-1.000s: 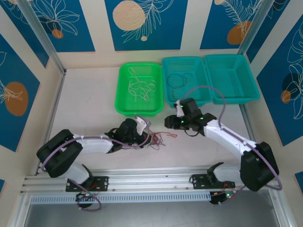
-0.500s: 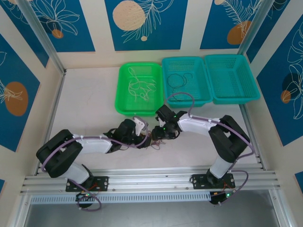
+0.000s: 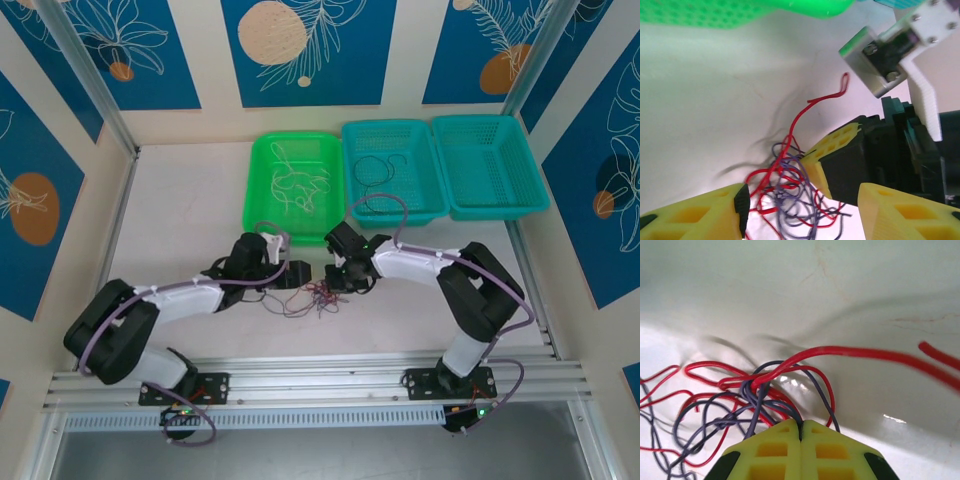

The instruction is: Untangle the cables

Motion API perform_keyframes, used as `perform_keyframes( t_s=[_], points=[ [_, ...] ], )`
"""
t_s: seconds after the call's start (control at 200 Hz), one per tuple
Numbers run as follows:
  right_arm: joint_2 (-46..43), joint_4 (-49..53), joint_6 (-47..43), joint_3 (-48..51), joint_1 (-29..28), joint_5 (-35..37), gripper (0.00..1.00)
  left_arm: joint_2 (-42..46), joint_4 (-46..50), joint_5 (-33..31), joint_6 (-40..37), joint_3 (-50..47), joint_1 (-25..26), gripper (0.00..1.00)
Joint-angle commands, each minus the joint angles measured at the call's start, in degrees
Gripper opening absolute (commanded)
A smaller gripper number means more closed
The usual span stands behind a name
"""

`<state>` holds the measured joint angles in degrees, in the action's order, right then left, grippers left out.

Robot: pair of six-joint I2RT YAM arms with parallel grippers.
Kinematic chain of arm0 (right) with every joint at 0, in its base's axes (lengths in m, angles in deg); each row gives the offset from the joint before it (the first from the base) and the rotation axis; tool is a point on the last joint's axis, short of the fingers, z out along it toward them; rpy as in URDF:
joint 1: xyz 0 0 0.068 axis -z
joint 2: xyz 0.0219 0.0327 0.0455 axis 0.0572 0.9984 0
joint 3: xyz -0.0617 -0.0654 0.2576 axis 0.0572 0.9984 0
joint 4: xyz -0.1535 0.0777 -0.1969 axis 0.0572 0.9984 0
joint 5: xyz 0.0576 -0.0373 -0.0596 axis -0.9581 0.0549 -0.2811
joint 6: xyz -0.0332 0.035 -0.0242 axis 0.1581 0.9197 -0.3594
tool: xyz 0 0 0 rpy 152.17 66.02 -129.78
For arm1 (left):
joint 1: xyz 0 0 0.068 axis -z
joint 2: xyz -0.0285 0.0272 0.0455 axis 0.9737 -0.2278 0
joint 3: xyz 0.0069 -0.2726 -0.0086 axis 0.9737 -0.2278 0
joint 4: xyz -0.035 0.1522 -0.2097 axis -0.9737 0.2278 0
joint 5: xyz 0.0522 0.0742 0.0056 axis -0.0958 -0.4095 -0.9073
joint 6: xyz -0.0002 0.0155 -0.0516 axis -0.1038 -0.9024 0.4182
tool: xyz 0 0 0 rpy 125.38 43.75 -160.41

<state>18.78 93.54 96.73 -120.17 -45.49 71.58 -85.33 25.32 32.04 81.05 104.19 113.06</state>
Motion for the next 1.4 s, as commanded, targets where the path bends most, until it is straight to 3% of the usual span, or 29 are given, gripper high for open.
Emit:
perform_keyframes(
  t_s=[0.0, 0.095, 0.26, 0.53, 0.705, 0.99, 1.145, 1.395],
  points=[
    [-2.6, -1.8, 1.3, 1.0, 0.6, -1.6, 0.00, -4.5, -3.8, 9.6, 5.8, 2.1, -0.1, 0.62],
    [-4.1, -3.9, 2.2, 1.9, 1.0, -2.7, 0.00, -8.1, -3.6, 12.6, 5.9, 3.2, -0.1, 0.65],
    [-7.4, -6.2, 3.5, 3.3, 1.2, -3.7, 0.00, -10.9, -1.6, 9.5, 6.0, 2.8, 0.0, 0.63],
    [-10.5, -11.3, 6.9, 7.1, 2.8, -7.5, 0.00, -10.4, -4.0, 3.7, 7.3, 1.4, -0.1, 0.00],
    [-17.5, -14.3, 10.6, 14.0, 9.7, -7.5, 0.00, -5.9, -1.6, -1.4, 6.7, -1.2, -1.9, 0.00],
    [-33.8, -7.5, 13.5, 25.0, 29.6, -6.7, 0.00, 3.3, 5.1, -4.6, 3.4, -5.0, -8.7, 0.00],
    [-38.1, -1.7, 11.2, 25.1, 31.7, -2.8, 0.00, 5.5, 8.1, -5.9, 1.5, -4.6, -9.6, 0.00],
    [-46.7, 4.7, 15.2, 26.1, 35.6, 5.8, 0.00, 6.1, 8.7, -5.2, -0.3, -4.6, -10.1, 0.00]
  ],
)
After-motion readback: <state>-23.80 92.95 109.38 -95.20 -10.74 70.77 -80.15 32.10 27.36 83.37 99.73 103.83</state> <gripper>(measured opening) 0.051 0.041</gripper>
